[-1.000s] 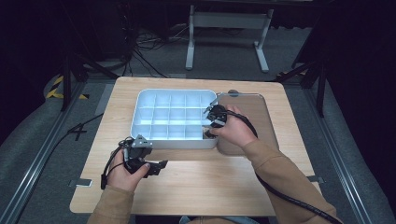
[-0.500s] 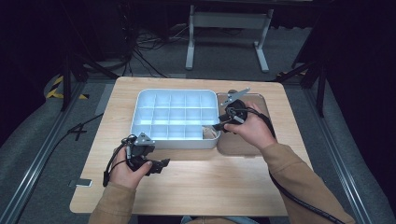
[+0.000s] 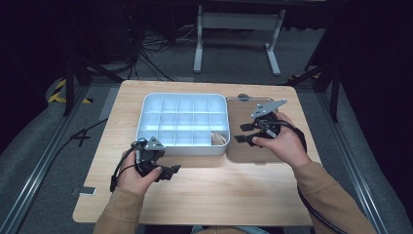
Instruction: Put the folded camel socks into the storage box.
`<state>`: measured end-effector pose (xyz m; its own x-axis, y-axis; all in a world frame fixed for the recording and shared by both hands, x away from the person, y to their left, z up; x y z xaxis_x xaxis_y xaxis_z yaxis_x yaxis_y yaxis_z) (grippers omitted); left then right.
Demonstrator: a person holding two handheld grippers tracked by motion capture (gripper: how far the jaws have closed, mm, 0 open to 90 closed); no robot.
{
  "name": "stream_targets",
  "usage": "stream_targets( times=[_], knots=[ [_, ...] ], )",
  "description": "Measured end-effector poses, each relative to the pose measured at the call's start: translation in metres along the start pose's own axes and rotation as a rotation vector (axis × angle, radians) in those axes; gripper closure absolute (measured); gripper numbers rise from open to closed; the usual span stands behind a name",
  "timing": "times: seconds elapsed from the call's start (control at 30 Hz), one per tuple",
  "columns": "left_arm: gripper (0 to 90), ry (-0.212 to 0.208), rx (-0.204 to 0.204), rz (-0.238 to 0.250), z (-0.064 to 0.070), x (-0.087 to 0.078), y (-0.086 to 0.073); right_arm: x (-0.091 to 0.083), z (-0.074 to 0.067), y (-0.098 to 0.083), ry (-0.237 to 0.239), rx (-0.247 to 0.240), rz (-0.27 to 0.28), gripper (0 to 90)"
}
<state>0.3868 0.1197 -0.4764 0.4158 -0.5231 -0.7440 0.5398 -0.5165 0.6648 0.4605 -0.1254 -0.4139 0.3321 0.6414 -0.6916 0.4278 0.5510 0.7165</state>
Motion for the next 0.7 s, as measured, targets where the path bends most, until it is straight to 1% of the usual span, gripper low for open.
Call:
stream_targets(
  times=[0.03,0.07,0.17,0.27,0.37,0.43,0.47,0.57,0.6,0.67,0.7],
  knots=[
    [22.1,0.000,0.011,-0.001,-0.001,0.000,0.000,-0.003,-0.001,-0.001,0.005,-0.005,0.009,49.6],
    [22.1,-0.004,0.001,0.001,0.001,0.000,0.001,-0.006,-0.003,-0.002,0.007,-0.009,0.015,49.5],
    [22.1,-0.017,0.007,-0.006,0.003,0.000,0.000,-0.013,-0.007,-0.006,0.017,-0.026,0.027,48.5],
    [22.1,-0.016,0.014,-0.007,0.001,-0.001,-0.001,-0.019,-0.008,-0.011,0.021,-0.040,0.031,45.6],
    [22.2,-0.014,0.015,-0.010,0.001,-0.002,-0.002,-0.025,-0.008,-0.015,0.014,-0.039,0.038,43.7],
    [22.2,-0.016,0.021,-0.015,0.003,-0.003,-0.002,-0.029,-0.008,-0.020,0.008,-0.024,0.040,42.4],
    [22.2,-0.016,0.025,-0.013,0.003,-0.002,-0.003,-0.030,-0.008,-0.023,0.007,-0.024,0.045,42.1],
    [22.2,-0.027,0.076,-0.029,0.008,-0.006,-0.012,-0.035,-0.011,-0.034,0.022,-0.014,0.078,40.0],
    [22.4,-0.029,0.091,-0.024,0.008,-0.009,-0.015,-0.036,-0.012,-0.039,0.028,-0.013,0.090,40.0],
    [22.7,-0.025,0.105,-0.032,0.008,-0.013,-0.020,-0.039,-0.012,-0.051,0.023,-0.008,0.108,39.5],
    [22.7,-0.022,0.099,-0.033,0.008,-0.014,-0.021,-0.041,-0.011,-0.056,0.016,-0.005,0.114,39.3]
  ],
)
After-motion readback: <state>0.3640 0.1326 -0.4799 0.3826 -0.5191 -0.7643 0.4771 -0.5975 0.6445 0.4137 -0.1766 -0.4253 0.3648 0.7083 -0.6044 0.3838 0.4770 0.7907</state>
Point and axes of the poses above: each handheld gripper's, and its own axes: x roughly forward along the jaws, y roughly out of its top, z roughly to its right, the point moved 10 cm from there along x, roughly forward along the jaws, and after that the axes turned 4 degrees about x, right-handed, at the moved point
